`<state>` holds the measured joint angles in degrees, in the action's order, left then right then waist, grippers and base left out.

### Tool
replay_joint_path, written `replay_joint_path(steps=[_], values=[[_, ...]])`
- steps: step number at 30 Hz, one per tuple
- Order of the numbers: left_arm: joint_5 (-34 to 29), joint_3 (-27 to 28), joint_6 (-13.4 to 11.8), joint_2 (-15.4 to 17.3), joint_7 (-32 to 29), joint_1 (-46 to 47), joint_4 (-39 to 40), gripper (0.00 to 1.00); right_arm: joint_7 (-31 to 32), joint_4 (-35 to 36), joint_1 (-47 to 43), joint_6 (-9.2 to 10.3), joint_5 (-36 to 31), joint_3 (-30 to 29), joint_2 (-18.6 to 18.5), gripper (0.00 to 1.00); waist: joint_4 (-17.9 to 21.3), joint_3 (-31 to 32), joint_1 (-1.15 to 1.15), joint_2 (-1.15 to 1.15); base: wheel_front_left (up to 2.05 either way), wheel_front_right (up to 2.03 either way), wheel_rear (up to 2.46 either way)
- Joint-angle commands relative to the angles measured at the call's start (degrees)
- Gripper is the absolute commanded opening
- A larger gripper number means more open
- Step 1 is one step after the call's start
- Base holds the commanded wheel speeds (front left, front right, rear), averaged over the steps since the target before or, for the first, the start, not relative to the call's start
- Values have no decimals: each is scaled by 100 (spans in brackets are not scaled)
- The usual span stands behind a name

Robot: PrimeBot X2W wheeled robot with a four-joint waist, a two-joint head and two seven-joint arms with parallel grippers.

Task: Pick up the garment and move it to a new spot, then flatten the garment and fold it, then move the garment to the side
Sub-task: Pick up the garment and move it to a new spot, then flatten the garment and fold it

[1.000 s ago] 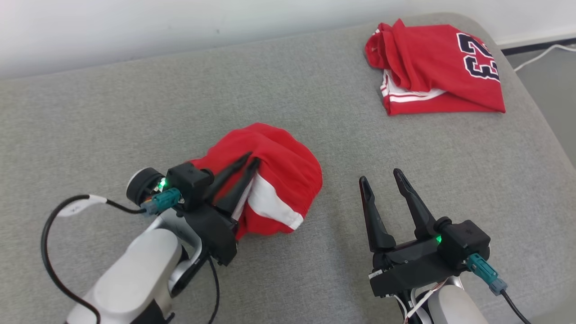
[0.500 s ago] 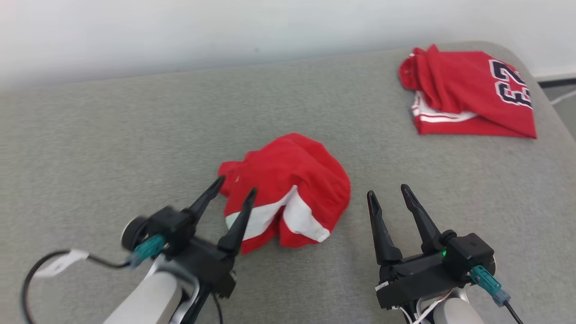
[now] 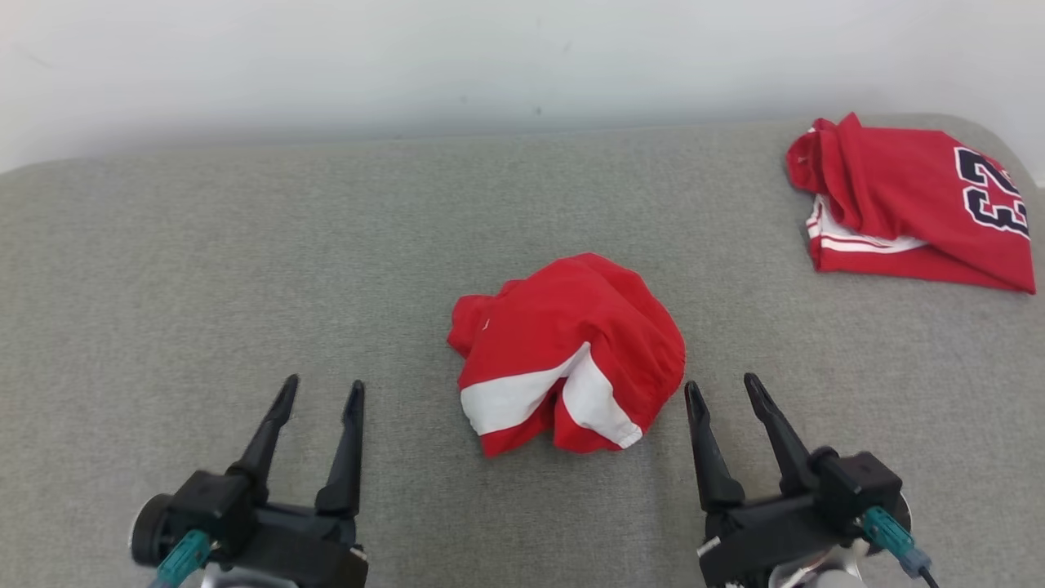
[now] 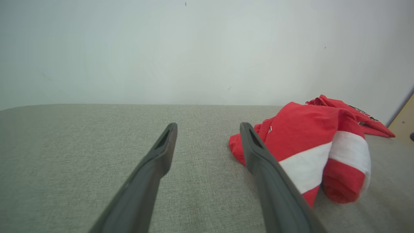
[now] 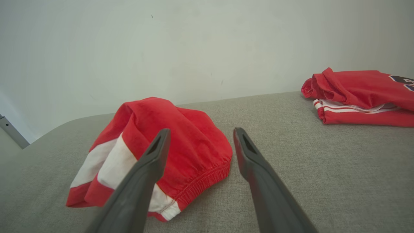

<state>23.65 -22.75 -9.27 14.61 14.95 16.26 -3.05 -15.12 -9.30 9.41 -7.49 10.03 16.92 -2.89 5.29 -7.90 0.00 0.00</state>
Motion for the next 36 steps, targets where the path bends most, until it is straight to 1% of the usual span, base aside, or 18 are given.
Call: replay_joint_path(steps=[1, 7, 10, 15, 20, 23, 28, 32, 36], values=[[-131, 113, -26, -16, 31, -132, 74, 100, -4, -45, -117, -1, -17, -26, -1, 100, -117, 79, 0, 0, 0, 0, 0], [-655, 966, -36, -163, 32, -708, 618, 100, -4, -366, -306, -1, 1, -158, 0, 100, -306, 255, 0, 0, 0, 0, 0], [-809, 1414, -92, -268, 32, -1006, 916, 100, -5, -557, -292, -1, 69, -171, -13, 100, -337, 293, 0, 0, 0, 0, 0], [-971, 1914, 14, -492, 32, -1478, 1211, 100, -4, -876, -261, -1, 266, -94, -43, 100, -381, 320, 0, 0, 0, 0, 0], [-1124, 2186, 166, -740, 33, -1705, 1233, 100, -1, -1161, -212, -1, 535, 2, -61, 100, -486, 326, 0, 0, 0, 0, 0], [-1177, 2251, 308, -857, 32, -1714, 1197, 100, -2, -1327, -128, -1, 664, 56, -93, 100, -565, 323, 0, 0, 0, 0, 0], [-1298, 2343, 468, -983, 32, -1665, 1144, 100, 23, -1640, 37, -1, 900, 199, -119, 100, -672, 330, 0, 0, 0, 0, 0], [-1349, 2363, 531, -1045, 32, -1646, 1128, 100, 20, -1830, 182, -1, 1012, 277, -117, 100, -722, 318, 0, 0, 0, 0, 0], [-1406, 2391, 636, -1099, 32, -1555, 1073, 100, 57, -2292, 436, -1, 1265, 427, -135, 100, -843, 287, 0, 0, 0, 0, 0]])
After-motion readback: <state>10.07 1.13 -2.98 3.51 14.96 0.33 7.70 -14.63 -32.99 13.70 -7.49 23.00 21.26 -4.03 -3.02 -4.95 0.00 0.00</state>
